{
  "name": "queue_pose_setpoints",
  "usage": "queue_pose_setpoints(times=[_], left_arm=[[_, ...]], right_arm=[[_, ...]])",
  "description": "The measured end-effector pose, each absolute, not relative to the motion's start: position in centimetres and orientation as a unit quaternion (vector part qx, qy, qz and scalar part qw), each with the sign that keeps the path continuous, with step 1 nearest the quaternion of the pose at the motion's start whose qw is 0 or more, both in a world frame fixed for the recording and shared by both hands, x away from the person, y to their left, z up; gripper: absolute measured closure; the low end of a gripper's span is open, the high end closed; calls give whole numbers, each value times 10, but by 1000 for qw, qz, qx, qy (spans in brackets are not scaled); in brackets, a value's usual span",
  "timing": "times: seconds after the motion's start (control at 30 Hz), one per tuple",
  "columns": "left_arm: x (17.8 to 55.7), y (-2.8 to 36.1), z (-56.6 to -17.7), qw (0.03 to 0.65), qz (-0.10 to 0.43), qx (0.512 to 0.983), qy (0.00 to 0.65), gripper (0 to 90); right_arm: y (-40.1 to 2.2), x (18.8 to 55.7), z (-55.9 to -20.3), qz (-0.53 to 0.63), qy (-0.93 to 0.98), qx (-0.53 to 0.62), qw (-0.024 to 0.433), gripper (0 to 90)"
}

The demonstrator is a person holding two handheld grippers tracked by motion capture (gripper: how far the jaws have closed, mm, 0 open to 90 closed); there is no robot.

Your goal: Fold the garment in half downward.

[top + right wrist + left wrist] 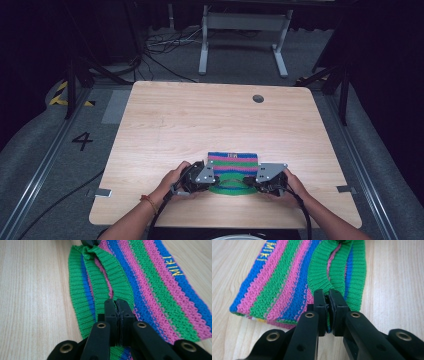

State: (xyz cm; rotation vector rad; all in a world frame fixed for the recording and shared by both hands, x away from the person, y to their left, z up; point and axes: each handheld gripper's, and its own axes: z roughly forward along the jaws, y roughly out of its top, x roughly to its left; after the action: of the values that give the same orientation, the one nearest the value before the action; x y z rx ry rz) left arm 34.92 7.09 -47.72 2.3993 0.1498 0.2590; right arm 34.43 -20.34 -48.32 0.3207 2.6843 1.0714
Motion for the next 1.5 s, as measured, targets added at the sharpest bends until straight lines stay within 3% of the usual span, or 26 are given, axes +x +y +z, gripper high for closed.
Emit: queue_pose_setpoints(times=[0.27, 0.4, 0.7, 1.1, 1.27, 1.5], left_arm=[[342, 70, -470, 363, 95, 926, 38, 850], [338, 64, -480, 335, 65, 940, 19, 842], [346, 66, -488, 333, 72, 939, 41, 818], [366, 71, -493, 341, 105, 931, 76, 805], [371, 72, -492, 340, 95, 932, 82, 802], [368, 75, -483, 345, 97, 930, 86, 733]], right_arm=[[-215, 341, -466, 377, 913, 105, 116, 890], [-214, 336, -475, 353, 926, 88, 97, 890], [-216, 338, -488, 363, 922, 110, 75, 871], [-215, 355, -492, 374, 912, 136, 103, 870], [-214, 359, -492, 373, 911, 140, 102, 862], [-213, 356, -486, 371, 912, 137, 107, 809]])
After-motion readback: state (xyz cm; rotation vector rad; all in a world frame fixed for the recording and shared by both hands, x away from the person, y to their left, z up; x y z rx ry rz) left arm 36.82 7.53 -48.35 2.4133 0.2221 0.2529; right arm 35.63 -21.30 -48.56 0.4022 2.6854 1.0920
